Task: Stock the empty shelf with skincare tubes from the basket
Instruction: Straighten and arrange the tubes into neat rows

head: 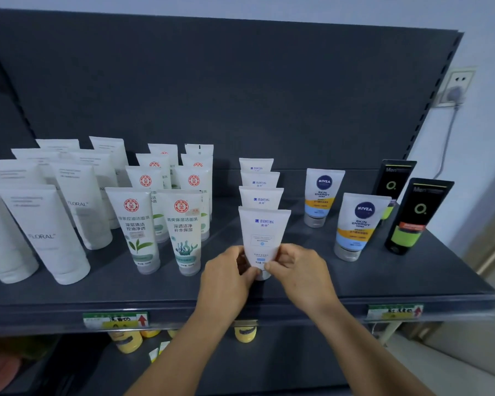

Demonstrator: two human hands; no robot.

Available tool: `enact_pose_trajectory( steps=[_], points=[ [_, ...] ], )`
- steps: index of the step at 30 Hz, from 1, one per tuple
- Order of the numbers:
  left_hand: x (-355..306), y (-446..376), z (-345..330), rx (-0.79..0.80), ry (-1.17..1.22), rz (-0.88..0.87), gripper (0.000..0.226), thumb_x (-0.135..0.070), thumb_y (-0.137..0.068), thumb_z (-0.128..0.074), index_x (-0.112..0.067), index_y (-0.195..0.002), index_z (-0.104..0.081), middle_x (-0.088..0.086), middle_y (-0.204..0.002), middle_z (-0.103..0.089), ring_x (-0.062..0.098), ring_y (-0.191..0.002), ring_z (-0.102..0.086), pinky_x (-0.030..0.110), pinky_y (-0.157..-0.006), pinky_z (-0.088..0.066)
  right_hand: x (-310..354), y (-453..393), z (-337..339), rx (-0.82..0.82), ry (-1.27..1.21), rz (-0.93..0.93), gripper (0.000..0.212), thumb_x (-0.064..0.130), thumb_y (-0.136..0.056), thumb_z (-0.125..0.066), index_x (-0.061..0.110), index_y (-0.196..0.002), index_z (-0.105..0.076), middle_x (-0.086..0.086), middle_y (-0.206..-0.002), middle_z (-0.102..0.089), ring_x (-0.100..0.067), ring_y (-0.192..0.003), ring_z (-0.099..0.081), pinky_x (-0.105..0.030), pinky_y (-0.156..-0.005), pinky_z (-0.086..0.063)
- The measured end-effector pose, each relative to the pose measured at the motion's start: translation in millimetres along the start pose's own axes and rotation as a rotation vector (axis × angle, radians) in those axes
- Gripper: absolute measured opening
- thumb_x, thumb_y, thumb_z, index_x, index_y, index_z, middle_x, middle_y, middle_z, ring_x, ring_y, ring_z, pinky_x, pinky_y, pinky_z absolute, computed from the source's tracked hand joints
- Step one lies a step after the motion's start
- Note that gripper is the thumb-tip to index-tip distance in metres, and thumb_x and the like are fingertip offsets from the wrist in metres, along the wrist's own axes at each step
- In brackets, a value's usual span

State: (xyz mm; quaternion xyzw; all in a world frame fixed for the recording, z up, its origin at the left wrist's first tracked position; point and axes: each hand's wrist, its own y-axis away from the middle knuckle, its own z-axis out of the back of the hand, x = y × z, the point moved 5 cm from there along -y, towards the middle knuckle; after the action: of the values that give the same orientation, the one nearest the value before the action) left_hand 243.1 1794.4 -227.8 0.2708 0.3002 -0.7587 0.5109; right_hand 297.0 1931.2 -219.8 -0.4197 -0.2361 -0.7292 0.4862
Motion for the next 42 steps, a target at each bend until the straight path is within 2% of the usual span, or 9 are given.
enact_pose_trajectory(
  steps=[5,9,14,17,21,25,28,32,42],
  points=[
    [-2,13,4,-0.082,0.017,-0.013,0.059,-0.032,-0.075,-0.078,-0.02,-0.124,-0.047,-0.006,-0.12,-0.053,0.013,-0.105,-0.058,0.031,-0.086,-0.05,5,8,8,0.009,0.02,0.014,0.044,0.02,-0.084,-0.068,0.02,-0.126,-0.059,0.007,-0.122,-0.065,-0.003,-0.104,-0.063,-0.018,-0.089,-0.049],
    [-37,32,17,-0.222,0.011,-0.201,0.048,-0.022,-0.076,-0.076,-0.019,-0.113,-0.046,-0.009,-0.108,-0.039,0.013,-0.103,-0.049,0.025,-0.08,-0.041,3,15,33,-0.077,0.024,0.035,0.061,0.023,-0.085,-0.067,0.023,-0.141,-0.042,0.008,-0.138,-0.05,-0.008,-0.119,-0.052,-0.026,-0.1,-0.042],
    [-89,44,-16,0.013,0.086,-0.35,0.056,-0.027,-0.086,-0.066,-0.027,-0.135,-0.039,-0.014,-0.126,-0.043,0.0,-0.117,-0.044,0.014,-0.096,-0.035,-17,14,81,-0.294,-0.069,0.014,0.066,0.02,-0.084,-0.07,0.022,-0.141,-0.035,0.005,-0.13,-0.044,-0.01,-0.12,-0.045,-0.031,-0.105,-0.04],
    [-96,32,-55,0.193,0.125,-0.243,0.073,-0.029,-0.089,-0.063,-0.025,-0.149,-0.022,-0.01,-0.148,-0.034,0.005,-0.133,-0.036,0.022,-0.11,-0.031,-46,1,99,-0.348,-0.089,-0.054,0.072,0.022,-0.08,-0.072,0.025,-0.14,-0.033,0.001,-0.134,-0.047,-0.016,-0.122,-0.05,-0.04,-0.104,-0.043],
    [-100,5,-98,0.279,0.16,-0.099,0.08,-0.027,-0.09,-0.061,-0.02,-0.152,-0.012,-0.001,-0.157,-0.024,0.013,-0.143,-0.027,0.031,-0.116,-0.027,-81,-18,108,-0.234,-0.09,-0.168,0.08,0.021,-0.085,-0.068,0.015,-0.149,-0.021,-0.001,-0.147,-0.042,-0.016,-0.13,-0.046,-0.031,-0.099,-0.04],
    [-108,-21,-126,0.227,0.11,-0.051,0.069,-0.024,-0.089,-0.062,-0.017,-0.149,-0.027,0.004,-0.148,-0.041,0.018,-0.136,-0.04,0.027,-0.109,-0.034,-100,-37,112,-0.13,-0.002,-0.166,0.04,0.018,-0.082,-0.068,0.017,-0.119,-0.05,0.003,-0.11,-0.068,-0.014,-0.099,-0.064,-0.025,-0.077,-0.05],
    [-112,-31,-134,0.158,0.058,-0.049,0.041,-0.021,-0.088,-0.062,-0.02,-0.128,-0.053,0.0,-0.124,-0.063,0.018,-0.116,-0.058,0.022,-0.088,-0.043,-95,-43,118,-0.089,0.144,-0.101,0.015,0.015,-0.086,-0.062,0.021,-0.092,-0.05,0.006,-0.087,-0.063,-0.008,-0.073,-0.057,-0.012,-0.053,-0.035],
    [-108,-29,-128,0.023,0.006,-0.013,0.029,-0.024,-0.085,-0.066,-0.019,-0.113,-0.063,-0.002,-0.108,-0.069,0.017,-0.101,-0.064,0.026,-0.08,-0.048,-90,-46,115,-0.031,0.15,-0.045,0.01,0.013,-0.086,-0.062,0.017,-0.091,-0.054,0.0,-0.097,-0.069,-0.017,-0.092,-0.065,-0.025,-0.071,-0.046],
    [-96,-27,-119,-0.048,-0.005,0.022,0.03,-0.023,-0.083,-0.069,-0.019,-0.112,-0.066,-0.002,-0.106,-0.071,0.015,-0.099,-0.065,0.029,-0.085,-0.05,-79,-46,106,0.01,0.144,0.016,0.008,0.019,-0.087,-0.063,0.017,-0.093,-0.059,0.0,-0.094,-0.069,-0.017,-0.089,-0.065,-0.024,-0.069,-0.044]
  ],
)
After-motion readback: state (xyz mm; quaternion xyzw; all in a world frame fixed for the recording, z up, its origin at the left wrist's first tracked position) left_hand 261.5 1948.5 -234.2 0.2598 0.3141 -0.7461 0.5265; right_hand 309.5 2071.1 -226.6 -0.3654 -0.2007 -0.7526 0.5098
